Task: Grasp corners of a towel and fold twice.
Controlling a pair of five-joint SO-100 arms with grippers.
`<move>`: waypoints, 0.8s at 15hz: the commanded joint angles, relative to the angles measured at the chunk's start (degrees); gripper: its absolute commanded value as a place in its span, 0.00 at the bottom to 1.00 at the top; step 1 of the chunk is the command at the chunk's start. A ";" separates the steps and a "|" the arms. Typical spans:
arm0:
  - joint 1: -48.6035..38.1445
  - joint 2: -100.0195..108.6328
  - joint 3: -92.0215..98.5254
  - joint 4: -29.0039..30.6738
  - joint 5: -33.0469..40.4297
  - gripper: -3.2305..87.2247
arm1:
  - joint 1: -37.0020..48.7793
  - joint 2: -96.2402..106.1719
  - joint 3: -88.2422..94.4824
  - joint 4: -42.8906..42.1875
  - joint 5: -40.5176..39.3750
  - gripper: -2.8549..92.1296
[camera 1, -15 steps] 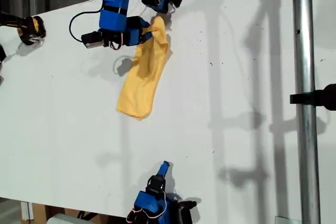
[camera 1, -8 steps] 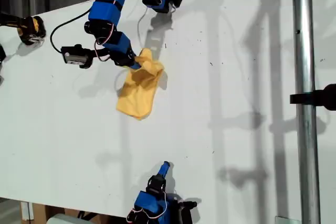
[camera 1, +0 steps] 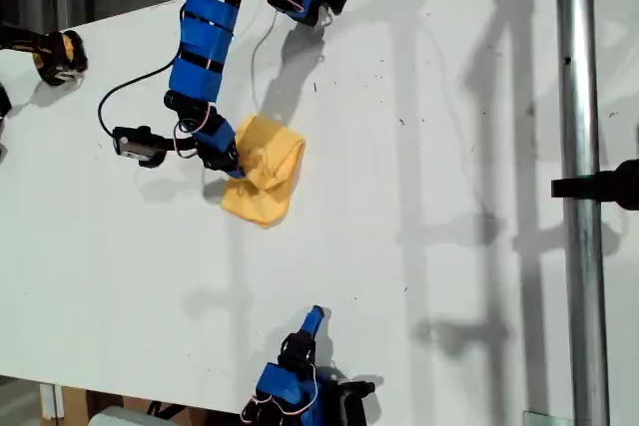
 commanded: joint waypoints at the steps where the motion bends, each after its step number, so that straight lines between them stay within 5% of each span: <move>1: -0.79 0.44 -0.09 -0.53 -1.14 0.07 | 0.70 -5.10 -6.42 -6.77 -1.05 0.03; 5: -0.79 0.44 0.35 -0.62 -2.29 0.07 | 1.85 -10.81 -7.82 -11.07 -0.53 0.03; 6: -0.79 0.44 0.35 -0.70 -2.37 0.07 | 1.85 -10.90 -8.44 -11.07 -0.18 0.09; 8: -0.97 0.44 0.70 -0.70 -2.46 0.07 | 1.76 -9.58 -11.43 -10.11 -1.32 0.42; 9: -1.05 0.44 0.88 -0.70 -2.46 0.07 | 1.41 -7.03 -12.48 -9.76 -2.90 0.49; 12: -1.23 0.44 1.41 -0.09 -2.81 0.07 | 1.41 5.62 -10.63 -7.56 -4.48 0.45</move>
